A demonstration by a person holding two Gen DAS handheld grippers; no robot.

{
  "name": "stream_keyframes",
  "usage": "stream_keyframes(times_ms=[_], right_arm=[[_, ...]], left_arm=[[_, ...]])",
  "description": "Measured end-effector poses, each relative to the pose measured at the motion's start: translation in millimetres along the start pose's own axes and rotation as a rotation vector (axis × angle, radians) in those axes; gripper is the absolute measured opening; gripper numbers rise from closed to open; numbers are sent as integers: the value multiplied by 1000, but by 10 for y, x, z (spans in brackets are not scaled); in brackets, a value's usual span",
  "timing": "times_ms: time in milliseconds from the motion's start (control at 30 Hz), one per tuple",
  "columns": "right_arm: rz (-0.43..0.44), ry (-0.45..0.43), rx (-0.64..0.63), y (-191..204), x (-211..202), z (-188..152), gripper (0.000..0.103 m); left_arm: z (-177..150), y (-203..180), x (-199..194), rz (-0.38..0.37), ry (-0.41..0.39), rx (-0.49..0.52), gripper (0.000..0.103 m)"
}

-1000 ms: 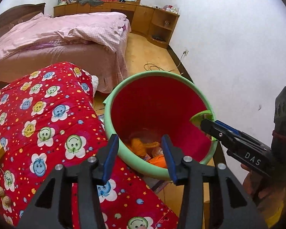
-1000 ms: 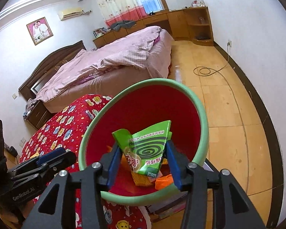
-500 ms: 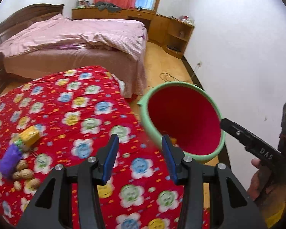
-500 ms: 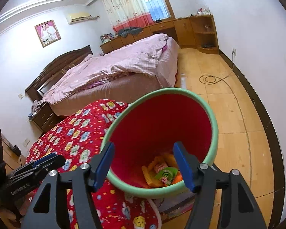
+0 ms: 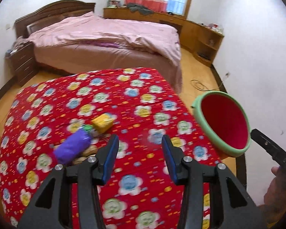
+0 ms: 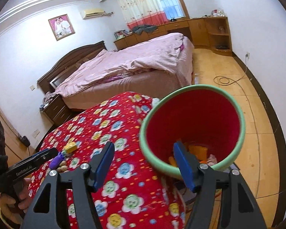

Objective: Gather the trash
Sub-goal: 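Move the left tool to the purple plastic bag and grasp it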

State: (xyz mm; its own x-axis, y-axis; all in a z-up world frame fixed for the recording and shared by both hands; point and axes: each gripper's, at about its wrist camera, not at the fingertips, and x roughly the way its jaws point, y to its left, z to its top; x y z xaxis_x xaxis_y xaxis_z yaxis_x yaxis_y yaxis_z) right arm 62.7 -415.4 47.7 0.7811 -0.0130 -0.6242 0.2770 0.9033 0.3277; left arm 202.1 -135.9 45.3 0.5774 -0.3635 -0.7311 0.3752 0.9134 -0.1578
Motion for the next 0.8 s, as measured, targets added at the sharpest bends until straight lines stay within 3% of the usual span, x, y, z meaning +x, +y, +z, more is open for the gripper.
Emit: stream_keyframes(times_ms=[400,800], right_arm=[[38,49,-68,569,133,-161,67],[30,118,-78,779,395,-274,67]], left_arm=[[-82,659,-13,111,31,-11,47],[-152,958,490,157,154,40,47]])
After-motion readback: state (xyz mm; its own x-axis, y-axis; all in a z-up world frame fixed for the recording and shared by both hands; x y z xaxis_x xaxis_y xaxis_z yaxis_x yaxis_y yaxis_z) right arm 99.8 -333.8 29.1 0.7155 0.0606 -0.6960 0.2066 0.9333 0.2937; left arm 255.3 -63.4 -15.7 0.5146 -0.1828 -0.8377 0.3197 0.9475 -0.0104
